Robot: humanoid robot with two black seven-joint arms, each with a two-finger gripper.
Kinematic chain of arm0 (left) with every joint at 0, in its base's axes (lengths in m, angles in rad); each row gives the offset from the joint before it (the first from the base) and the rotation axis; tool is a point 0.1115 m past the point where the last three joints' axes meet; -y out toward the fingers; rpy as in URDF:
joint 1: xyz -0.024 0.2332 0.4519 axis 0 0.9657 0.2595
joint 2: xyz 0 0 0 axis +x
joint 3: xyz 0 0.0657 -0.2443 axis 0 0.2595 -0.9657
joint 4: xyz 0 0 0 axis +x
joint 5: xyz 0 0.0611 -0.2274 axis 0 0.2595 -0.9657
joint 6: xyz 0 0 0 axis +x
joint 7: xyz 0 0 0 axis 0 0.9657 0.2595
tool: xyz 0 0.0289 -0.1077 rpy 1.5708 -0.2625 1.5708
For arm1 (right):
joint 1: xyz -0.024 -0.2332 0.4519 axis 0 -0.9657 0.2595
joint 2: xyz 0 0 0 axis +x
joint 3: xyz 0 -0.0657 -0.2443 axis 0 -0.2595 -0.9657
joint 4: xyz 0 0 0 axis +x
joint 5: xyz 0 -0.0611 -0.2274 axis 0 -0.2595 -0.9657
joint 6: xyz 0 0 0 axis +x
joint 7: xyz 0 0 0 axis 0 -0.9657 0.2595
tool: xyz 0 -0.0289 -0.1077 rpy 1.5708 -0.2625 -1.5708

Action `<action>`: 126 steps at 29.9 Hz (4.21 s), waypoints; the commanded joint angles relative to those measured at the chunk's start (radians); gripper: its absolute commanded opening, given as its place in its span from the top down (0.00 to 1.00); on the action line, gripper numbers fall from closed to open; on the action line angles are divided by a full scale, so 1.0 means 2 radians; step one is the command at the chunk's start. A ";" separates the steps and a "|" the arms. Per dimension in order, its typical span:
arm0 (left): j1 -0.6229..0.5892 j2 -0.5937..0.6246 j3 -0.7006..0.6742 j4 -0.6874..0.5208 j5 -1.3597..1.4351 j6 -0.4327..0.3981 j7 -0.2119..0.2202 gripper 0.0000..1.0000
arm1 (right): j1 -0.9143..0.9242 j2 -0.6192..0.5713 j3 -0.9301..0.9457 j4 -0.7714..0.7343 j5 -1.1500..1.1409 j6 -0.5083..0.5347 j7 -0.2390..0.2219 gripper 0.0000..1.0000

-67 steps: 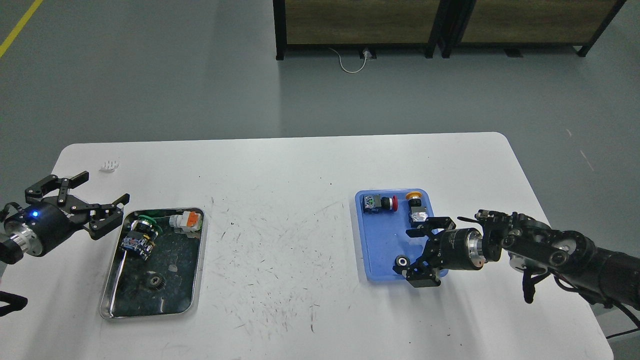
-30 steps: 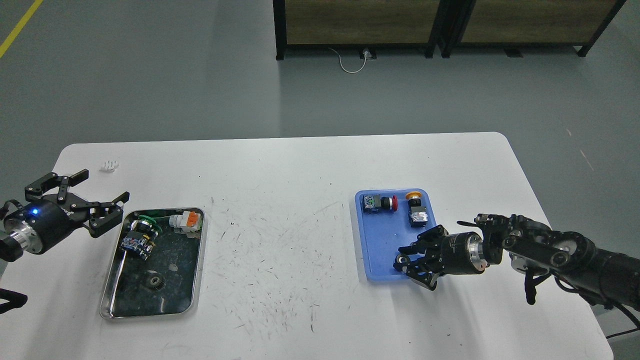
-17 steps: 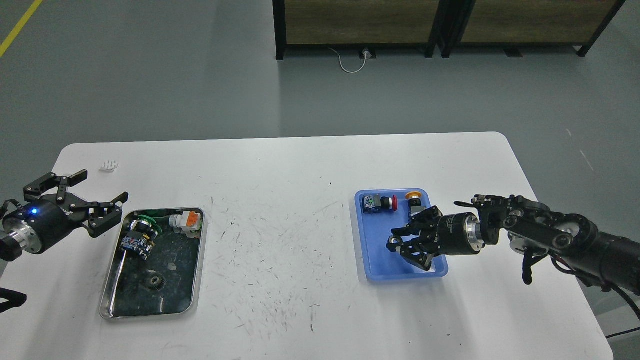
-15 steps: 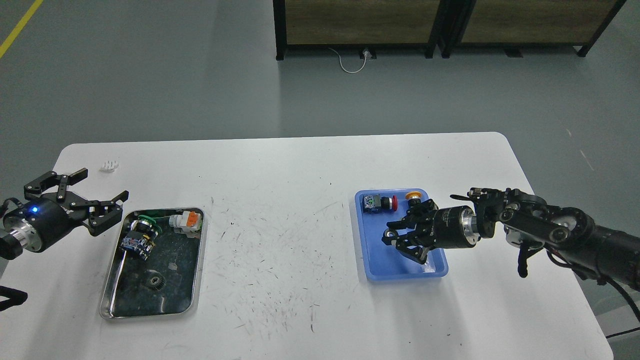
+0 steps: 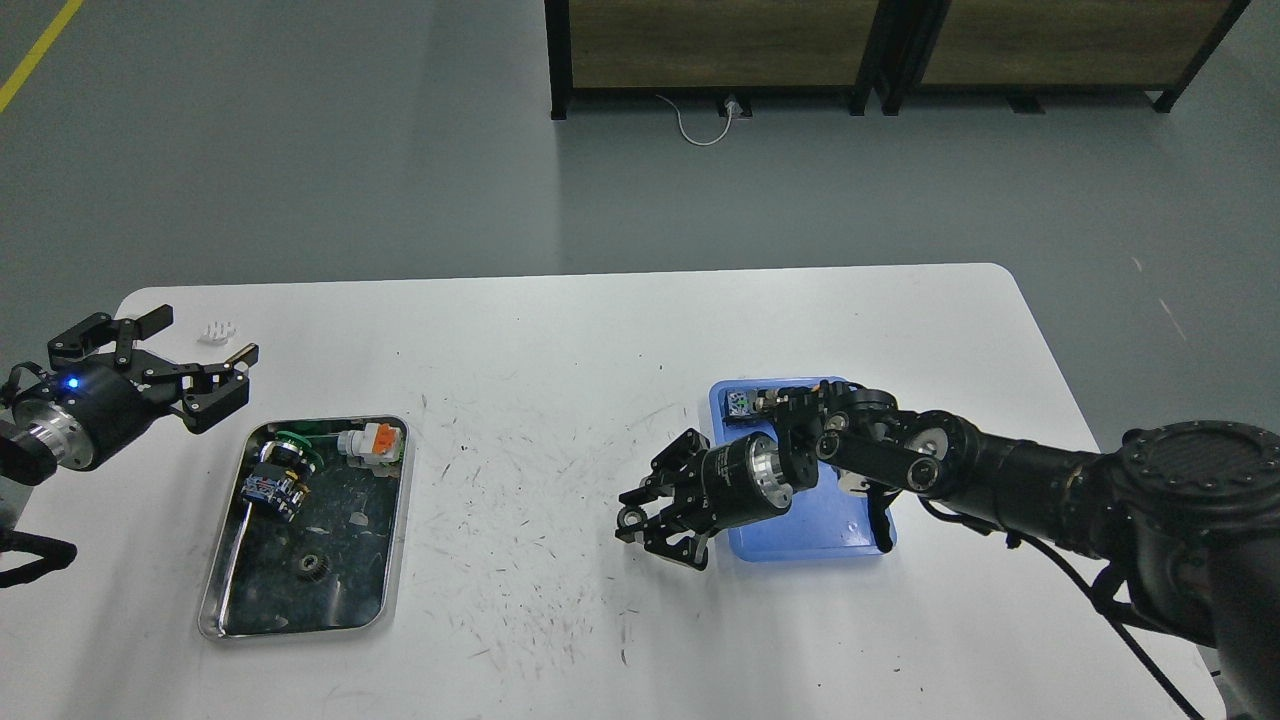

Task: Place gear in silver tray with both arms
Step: 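Carry the gear toward the silver tray and set it on the table, then reach the left gripper toward the black gear on the table, then close the left gripper on the black gear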

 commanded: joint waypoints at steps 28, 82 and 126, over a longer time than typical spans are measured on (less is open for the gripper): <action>-0.014 0.007 0.002 -0.032 0.005 -0.053 -0.031 0.02 | 0.034 0.016 0.089 -0.082 0.009 -0.006 0.009 0.19; 0.019 -0.343 0.141 0.103 0.127 0.005 -0.025 0.02 | 0.036 -0.276 0.314 -0.097 0.096 -0.093 0.008 0.14; 0.022 -0.340 0.170 0.110 0.126 -0.002 -0.052 0.63 | 0.032 -0.274 0.312 -0.094 0.092 -0.093 0.008 0.14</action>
